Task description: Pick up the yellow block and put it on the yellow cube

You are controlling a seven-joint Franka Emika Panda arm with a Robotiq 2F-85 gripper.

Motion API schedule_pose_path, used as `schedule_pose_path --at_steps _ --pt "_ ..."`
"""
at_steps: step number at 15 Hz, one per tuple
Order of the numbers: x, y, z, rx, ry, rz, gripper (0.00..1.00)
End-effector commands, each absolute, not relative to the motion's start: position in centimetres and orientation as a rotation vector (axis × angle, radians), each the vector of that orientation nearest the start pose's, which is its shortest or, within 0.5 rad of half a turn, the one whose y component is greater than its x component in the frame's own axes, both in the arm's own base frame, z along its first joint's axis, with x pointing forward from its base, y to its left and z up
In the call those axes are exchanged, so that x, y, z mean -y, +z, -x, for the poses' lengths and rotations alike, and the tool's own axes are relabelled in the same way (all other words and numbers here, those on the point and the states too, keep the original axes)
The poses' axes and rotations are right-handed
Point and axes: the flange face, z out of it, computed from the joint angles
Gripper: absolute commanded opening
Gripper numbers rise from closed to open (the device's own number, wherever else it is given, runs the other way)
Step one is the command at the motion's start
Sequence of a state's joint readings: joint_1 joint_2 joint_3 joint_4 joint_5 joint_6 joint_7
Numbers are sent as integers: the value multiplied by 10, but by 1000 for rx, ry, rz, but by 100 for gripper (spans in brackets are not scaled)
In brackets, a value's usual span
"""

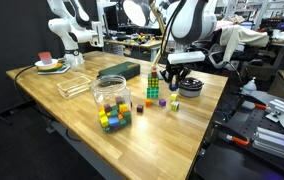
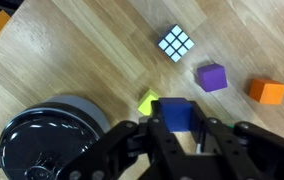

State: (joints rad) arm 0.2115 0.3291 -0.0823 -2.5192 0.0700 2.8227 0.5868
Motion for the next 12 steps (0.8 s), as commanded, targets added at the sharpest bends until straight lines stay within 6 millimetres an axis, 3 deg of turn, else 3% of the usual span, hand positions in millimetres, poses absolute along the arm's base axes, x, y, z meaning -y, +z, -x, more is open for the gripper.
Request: schedule_pose_path --at_steps 1,9,10,12 --pt "-53 144 -456 -837 48 3044 7" --pt "-45 140 -452 -907 61 3029 7" --pt "-44 140 -452 -909 62 3029 29" --pt "-45 140 -452 -906 63 3030 29"
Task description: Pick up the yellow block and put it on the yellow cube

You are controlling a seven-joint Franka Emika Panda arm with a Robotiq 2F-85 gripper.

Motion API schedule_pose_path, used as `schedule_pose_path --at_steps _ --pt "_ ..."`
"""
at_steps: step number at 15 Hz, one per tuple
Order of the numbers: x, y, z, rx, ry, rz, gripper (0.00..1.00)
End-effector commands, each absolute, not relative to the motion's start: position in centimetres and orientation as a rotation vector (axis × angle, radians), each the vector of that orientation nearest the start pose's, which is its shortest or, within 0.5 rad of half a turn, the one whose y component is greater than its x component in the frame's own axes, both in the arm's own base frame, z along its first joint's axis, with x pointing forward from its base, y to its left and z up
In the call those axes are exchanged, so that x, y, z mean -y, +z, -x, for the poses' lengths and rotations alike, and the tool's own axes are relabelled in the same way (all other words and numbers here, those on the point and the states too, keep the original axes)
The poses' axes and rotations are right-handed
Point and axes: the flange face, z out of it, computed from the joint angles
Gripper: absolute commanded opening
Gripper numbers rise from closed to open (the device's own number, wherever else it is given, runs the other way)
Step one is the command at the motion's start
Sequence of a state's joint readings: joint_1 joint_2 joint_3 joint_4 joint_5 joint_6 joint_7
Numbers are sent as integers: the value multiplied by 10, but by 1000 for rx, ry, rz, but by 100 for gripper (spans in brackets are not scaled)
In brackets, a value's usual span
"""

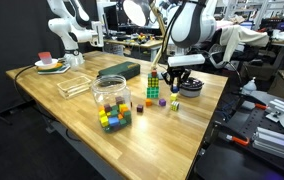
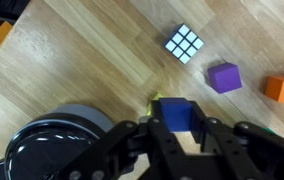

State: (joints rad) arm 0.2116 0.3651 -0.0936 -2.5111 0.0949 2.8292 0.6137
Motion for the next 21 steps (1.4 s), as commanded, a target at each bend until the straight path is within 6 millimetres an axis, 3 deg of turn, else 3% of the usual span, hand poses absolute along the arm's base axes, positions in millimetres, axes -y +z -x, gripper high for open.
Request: schedule_pose_path --at_steps 1,3,4,13,16,21 --pt "-45 140 -451 -906 63 3030 29" --pt "-45 140 -451 -906 63 3031 29" --pt "-45 140 -451 -906 64 3031 7" --pt "11 139 -451 -1087 79 2959 7" --pt "13 134 -454 -1070 105 2952 7" --pt "-7 126 -461 -997 128 2966 7"
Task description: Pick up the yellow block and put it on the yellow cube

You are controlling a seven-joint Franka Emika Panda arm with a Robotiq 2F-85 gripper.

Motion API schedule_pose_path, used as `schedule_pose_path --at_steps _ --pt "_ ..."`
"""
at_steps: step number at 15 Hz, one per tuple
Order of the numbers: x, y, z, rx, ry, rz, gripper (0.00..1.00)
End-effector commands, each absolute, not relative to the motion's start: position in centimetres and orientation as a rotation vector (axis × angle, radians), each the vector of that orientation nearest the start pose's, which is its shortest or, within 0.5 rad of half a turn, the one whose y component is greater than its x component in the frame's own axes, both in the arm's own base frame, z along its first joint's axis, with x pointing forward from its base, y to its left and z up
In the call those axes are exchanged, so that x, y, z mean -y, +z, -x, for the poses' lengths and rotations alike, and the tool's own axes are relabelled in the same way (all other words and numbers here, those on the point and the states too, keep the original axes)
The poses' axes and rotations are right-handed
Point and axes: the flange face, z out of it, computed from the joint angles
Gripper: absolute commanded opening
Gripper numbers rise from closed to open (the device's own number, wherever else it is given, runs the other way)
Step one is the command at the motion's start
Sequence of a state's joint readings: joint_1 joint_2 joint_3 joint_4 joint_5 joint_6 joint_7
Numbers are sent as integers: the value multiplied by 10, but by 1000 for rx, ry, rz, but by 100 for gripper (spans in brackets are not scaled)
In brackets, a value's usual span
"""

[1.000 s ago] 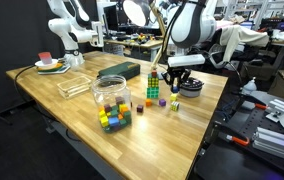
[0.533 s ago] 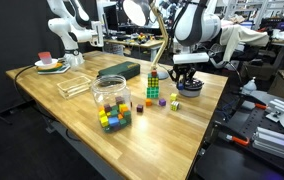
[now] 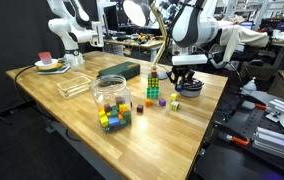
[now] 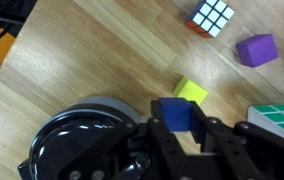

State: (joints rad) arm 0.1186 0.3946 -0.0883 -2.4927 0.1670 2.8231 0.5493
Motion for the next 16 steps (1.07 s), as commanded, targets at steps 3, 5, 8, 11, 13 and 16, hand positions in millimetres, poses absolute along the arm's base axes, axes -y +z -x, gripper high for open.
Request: schedule_pose_path --at_steps 3,5,8,11,13,16 --pt "-16 122 -465 -962 137 2975 7" --pt "-21 120 -467 -942 144 2981 7" --pt "-23 118 -469 -935 147 2987 7" --pt "-23 115 -471 -931 153 2988 7" --pt "-24 113 -472 -927 160 2991 7" --pt "-25 110 -475 -925 172 2994 7"
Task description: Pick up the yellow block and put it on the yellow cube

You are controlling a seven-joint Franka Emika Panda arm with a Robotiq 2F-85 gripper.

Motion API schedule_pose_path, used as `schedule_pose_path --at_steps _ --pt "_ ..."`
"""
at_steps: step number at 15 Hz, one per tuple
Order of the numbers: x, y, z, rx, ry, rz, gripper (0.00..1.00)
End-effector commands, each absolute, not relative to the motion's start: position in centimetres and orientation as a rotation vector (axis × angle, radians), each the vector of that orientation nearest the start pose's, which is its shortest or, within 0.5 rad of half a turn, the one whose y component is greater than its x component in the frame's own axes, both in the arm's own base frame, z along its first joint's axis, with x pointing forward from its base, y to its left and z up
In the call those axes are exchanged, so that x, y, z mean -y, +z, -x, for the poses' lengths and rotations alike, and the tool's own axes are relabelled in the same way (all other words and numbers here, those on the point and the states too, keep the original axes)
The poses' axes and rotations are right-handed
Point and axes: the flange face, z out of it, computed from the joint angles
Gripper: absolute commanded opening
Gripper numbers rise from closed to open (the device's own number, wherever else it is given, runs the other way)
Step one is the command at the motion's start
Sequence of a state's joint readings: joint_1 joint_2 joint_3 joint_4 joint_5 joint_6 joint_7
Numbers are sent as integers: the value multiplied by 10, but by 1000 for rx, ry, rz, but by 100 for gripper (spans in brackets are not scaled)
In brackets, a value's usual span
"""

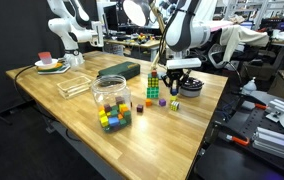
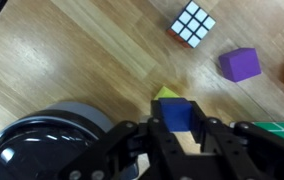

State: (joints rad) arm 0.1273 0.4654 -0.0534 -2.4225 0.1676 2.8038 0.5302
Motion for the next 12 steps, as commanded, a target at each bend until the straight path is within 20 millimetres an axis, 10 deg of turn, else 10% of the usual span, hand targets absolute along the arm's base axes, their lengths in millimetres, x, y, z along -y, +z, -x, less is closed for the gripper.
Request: schedule_pose_path --at_steps 1,3,12 --pt "-25 109 -476 -926 178 2995 7" --pt "-24 105 -478 -928 198 2995 7" --pt "-17 100 -484 -936 231 2986 89"
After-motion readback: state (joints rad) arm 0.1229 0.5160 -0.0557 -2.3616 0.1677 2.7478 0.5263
